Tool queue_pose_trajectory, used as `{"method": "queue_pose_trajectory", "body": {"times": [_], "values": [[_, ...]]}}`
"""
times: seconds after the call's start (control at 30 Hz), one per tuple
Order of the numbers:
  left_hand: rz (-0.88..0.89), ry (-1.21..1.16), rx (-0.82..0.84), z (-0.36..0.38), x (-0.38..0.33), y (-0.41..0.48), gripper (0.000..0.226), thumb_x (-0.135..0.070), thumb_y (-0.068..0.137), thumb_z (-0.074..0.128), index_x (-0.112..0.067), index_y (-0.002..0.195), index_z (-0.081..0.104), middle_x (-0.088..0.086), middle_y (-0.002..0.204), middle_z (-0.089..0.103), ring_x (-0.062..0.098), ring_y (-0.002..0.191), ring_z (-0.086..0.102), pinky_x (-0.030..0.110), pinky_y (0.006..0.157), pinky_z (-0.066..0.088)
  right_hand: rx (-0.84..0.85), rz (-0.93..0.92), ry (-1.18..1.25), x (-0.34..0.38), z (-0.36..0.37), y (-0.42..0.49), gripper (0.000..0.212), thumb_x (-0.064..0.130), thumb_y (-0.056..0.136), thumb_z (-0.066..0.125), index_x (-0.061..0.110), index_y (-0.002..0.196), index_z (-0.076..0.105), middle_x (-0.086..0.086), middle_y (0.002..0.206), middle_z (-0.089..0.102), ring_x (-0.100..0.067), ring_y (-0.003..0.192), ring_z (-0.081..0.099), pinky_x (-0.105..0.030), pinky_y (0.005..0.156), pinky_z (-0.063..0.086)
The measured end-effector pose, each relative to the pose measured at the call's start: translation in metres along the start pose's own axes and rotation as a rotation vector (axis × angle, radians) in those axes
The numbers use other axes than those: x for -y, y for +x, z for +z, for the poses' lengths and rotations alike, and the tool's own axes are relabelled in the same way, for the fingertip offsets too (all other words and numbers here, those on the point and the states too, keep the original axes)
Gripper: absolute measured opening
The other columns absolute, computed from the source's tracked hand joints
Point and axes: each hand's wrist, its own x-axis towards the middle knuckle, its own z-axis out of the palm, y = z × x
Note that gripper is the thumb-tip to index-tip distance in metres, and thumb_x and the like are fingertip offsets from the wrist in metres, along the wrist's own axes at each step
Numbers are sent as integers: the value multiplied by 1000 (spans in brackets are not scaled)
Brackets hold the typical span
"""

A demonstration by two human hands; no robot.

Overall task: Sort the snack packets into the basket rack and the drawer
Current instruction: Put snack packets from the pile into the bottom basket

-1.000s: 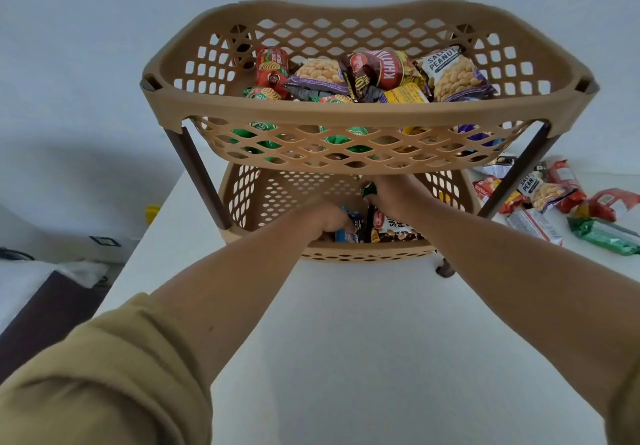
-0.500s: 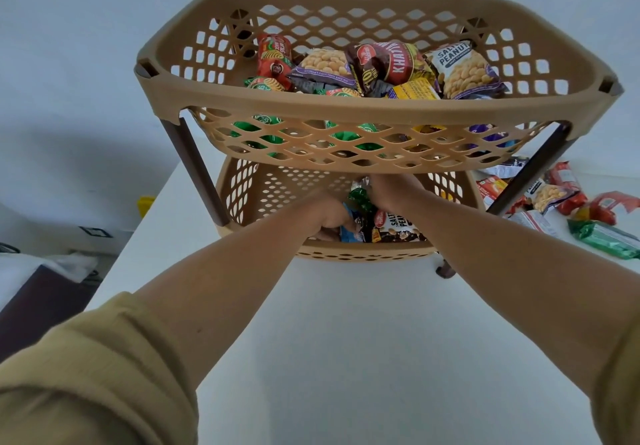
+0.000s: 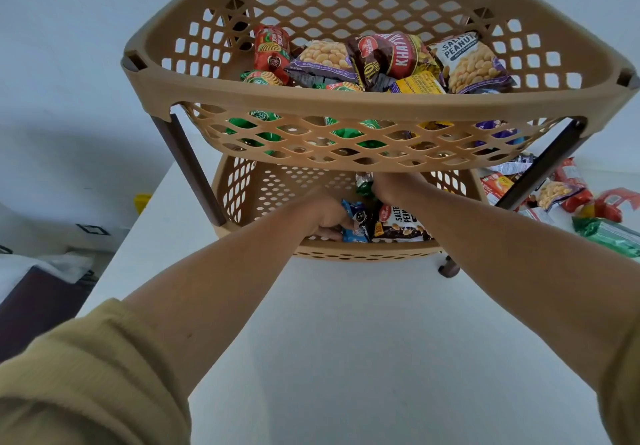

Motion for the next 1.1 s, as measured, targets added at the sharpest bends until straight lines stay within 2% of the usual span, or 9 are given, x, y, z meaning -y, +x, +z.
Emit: {"method": "queue_pose_trajectory", "body": {"times": [0.13,0.37,0.47,0.57,0.63,0.77,0.93,1.03,1.1], "values": [[3,2,-4,0,-1,-2,42,-2,81,75,-1,119,58,13,122,62,24,102,66,27,67,61,34,-9,-60,-2,1,5,19,13,95,54,11,114,55,-7,97,60,-19,80,57,-29,66,47],[56,-7,-9,-2,-3,-3,34,1,80,75,-6,110,59,13,127,61,23,104,65,22,58,58,52,-40,-39,-3,-2,7,18,16,98,52,14,115,55,-7,109,61,-22,90,57,-35,78,51],[36,6,-18,-1,-3,-4,53,-3,79,77,-1,127,54,15,127,61,23,101,67,21,55,58,6,-23,-107,-6,-3,1,22,16,95,54,12,117,54,-8,105,62,-20,81,57,-29,64,48],[12,-18,1,0,-2,-3,52,-2,82,75,-2,129,53,14,123,64,24,99,69,27,65,61,-36,-19,-106,-7,-3,-3,19,16,95,54,12,113,55,-4,91,57,-15,70,52,-25,51,39],[16,-30,5,1,-2,-3,47,-2,84,73,-2,128,54,14,122,65,24,99,69,26,61,61,-66,-23,-106,-5,-5,-7,20,15,95,54,12,114,56,-4,91,57,-17,72,54,-26,52,41],[95,219,-116,4,-2,-5,22,-19,85,75,-13,100,60,6,98,65,19,84,66,25,48,54,-126,-8,-71,-1,-13,-21,14,18,95,52,12,106,58,-3,88,62,-16,71,58,-25,52,44],[359,620,-327,-1,-4,-28,28,-30,83,73,-22,68,51,2,74,60,10,61,55,23,45,36,-342,-115,47,11,-31,-61,20,22,89,60,14,108,60,-4,99,66,-21,82,62,-28,60,46],[491,639,-403,1,0,-56,14,-29,83,71,-19,83,61,5,85,67,15,70,59,28,54,45,-430,-220,126,15,-41,-96,24,19,83,65,18,108,64,-2,103,67,-21,88,64,-29,61,50],[554,657,-454,7,5,-74,24,-32,84,68,-19,103,62,1,93,66,20,83,62,36,67,54,-429,-226,150,14,-45,-120,20,19,83,65,21,103,68,2,100,68,-17,88,64,-26,63,51]]}}
